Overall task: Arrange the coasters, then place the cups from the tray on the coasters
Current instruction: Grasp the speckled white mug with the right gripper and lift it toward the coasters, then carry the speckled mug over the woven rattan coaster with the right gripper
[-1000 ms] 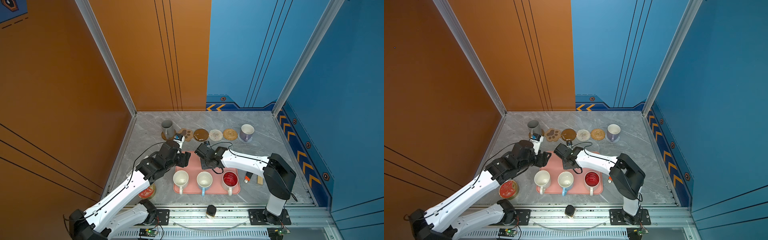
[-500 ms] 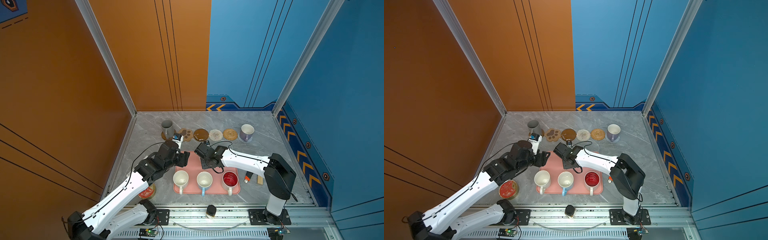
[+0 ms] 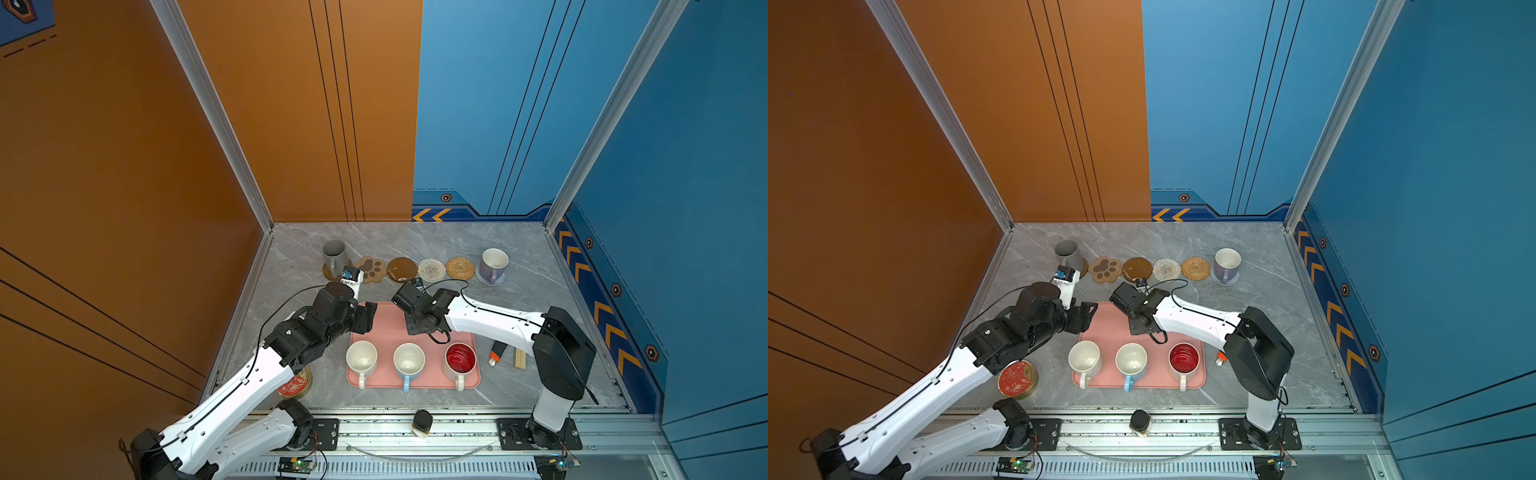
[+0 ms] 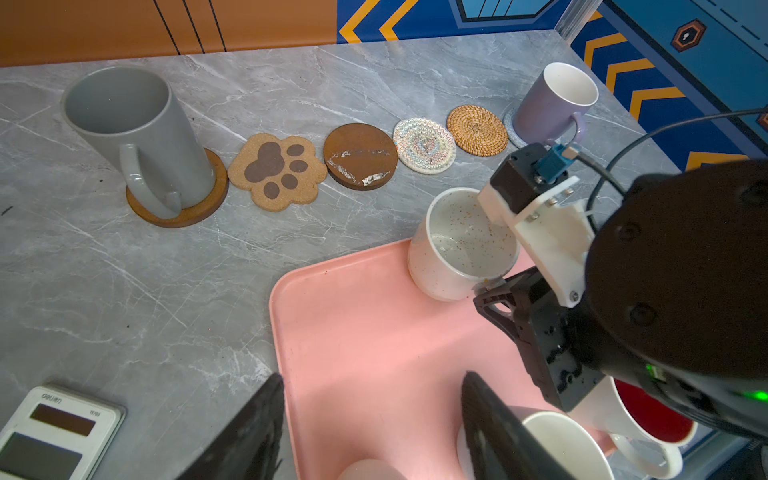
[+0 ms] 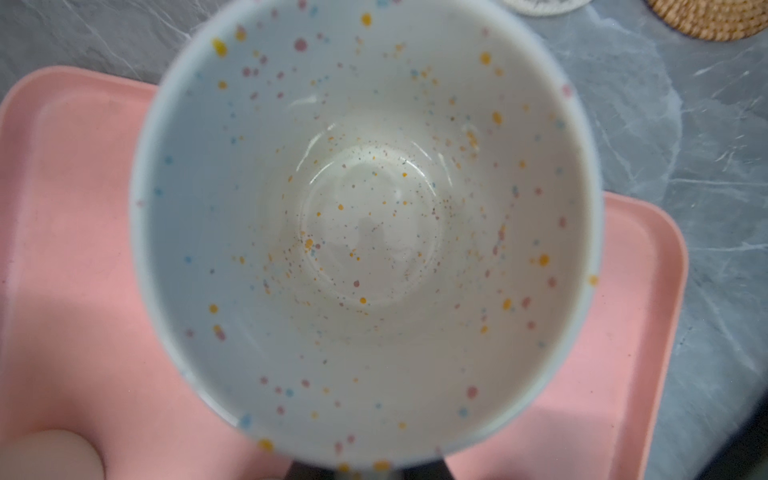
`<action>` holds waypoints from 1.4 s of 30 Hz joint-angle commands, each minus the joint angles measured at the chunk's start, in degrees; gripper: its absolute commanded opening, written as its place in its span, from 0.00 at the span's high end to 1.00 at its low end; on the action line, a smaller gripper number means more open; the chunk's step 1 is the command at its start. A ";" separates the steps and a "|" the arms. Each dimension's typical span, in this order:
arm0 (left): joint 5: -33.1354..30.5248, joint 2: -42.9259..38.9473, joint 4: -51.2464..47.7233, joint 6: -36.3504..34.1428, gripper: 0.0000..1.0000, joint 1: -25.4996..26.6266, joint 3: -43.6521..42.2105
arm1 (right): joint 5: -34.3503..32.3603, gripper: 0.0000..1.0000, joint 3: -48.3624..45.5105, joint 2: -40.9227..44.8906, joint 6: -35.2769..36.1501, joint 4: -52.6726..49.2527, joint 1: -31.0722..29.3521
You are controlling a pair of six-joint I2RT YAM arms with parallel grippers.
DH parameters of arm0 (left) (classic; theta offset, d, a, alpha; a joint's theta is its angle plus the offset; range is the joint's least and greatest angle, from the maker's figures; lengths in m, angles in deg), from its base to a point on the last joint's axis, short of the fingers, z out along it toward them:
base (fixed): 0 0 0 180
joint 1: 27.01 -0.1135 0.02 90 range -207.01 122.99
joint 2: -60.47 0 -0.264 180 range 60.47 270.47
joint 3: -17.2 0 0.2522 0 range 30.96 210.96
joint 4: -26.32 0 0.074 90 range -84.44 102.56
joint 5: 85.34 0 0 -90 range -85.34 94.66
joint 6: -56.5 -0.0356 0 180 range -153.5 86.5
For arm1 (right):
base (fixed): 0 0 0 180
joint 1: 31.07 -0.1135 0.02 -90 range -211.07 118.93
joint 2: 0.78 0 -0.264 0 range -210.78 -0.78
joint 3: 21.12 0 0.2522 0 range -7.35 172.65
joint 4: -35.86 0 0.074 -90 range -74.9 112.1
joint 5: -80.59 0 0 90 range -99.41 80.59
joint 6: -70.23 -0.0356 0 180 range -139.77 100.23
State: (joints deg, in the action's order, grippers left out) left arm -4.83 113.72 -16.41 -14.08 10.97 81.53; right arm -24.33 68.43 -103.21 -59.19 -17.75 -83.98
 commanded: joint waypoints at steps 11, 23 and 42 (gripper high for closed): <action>-1.95 -1.58 -1.80 1.13 0.32 0.61 -1.86 | -3.40 1.00 4.47 6.49 5.83 -1.66 6.77; -1.54 -1.64 -1.70 2.55 0.32 0.67 -1.87 | -0.64 1.00 9.47 5.66 12.19 -2.24 18.89; -2.40 -0.65 -2.14 3.61 0.32 0.63 -1.65 | 4.72 1.00 22.82 -7.56 16.74 -2.20 29.82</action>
State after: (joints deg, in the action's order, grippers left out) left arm -5.82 112.89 -17.31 -11.10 10.97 80.13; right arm -19.43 87.47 -110.44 -43.59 -21.97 -54.97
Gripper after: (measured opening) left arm 0.684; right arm 0.153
